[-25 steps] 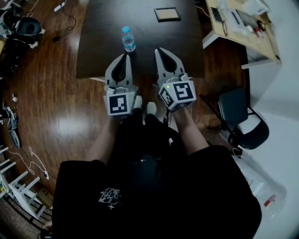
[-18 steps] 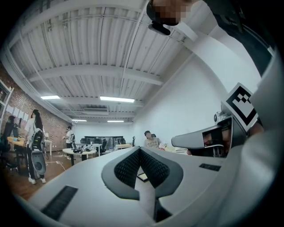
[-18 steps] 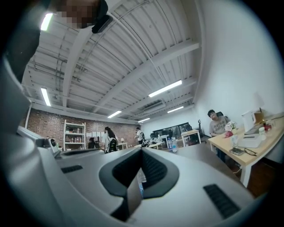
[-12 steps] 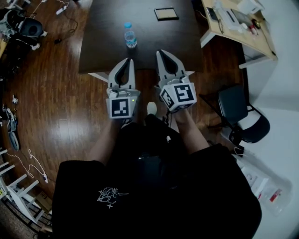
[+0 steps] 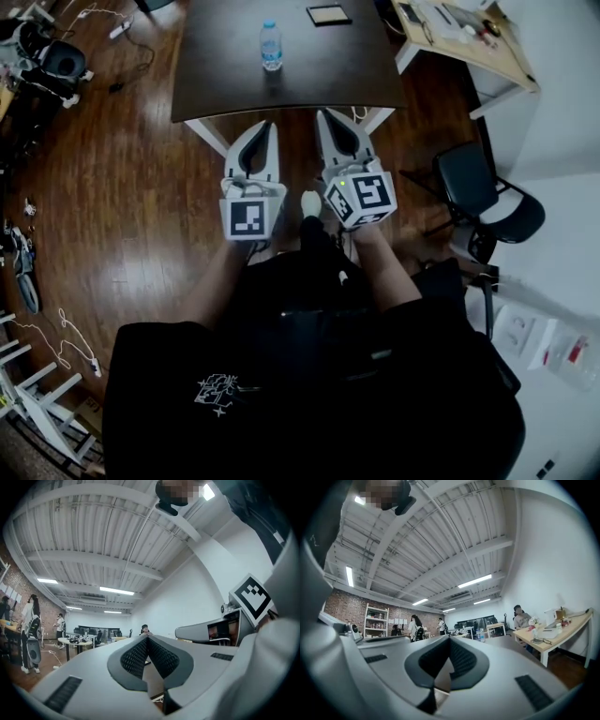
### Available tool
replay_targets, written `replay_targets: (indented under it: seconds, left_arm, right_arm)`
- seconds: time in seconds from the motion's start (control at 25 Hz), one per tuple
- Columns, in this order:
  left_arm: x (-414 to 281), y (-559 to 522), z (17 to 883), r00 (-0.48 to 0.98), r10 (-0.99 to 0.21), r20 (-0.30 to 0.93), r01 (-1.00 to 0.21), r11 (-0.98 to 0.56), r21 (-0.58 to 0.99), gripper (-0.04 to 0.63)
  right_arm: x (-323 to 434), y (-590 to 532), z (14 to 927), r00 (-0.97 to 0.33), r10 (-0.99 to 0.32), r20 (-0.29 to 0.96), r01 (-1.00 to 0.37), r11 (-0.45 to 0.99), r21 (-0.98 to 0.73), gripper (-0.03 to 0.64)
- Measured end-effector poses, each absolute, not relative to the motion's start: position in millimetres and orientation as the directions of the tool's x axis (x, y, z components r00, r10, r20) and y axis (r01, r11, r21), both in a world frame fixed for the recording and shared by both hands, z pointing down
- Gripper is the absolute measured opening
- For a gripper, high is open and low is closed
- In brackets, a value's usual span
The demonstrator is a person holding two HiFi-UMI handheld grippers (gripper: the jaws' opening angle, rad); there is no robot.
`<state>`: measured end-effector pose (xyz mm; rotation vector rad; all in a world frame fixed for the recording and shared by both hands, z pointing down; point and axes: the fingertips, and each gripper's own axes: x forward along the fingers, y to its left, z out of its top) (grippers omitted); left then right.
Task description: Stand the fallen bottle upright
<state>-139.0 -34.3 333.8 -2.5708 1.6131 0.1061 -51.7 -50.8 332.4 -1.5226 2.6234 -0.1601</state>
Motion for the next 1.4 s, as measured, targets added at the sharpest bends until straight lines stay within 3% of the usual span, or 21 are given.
replay_targets:
  seconds: [0.36,1.16,1.4]
  left_arm:
    - [-139.8,48.6,319.9,0.477,-0.87,-0.124,-0.879,-0.471,-0.075,-0.006]
    - [-57.5,145.1,316.2,0.432,-0.896,-0.104,-0.902,-0.43,-0.04,-0.005]
    - [-60.0,177.9,322.3,0.404,-0.911,-0.082,-0.914,-0.405,-0.002,-0.005]
  right_arm:
    - [-34.2,33.2,321.6,-0.426,-0.902,-0.067,-0.89,0.431,-0.149,0.014]
    - [36.8,131.5,325.4,-0.474,-0.879,-0.053,-0.861,0.475,-0.181,0.014]
    - [30.5,166.7,331.1,-0.493,-0.869,-0.043,-0.849,0.491,-0.194,0.014]
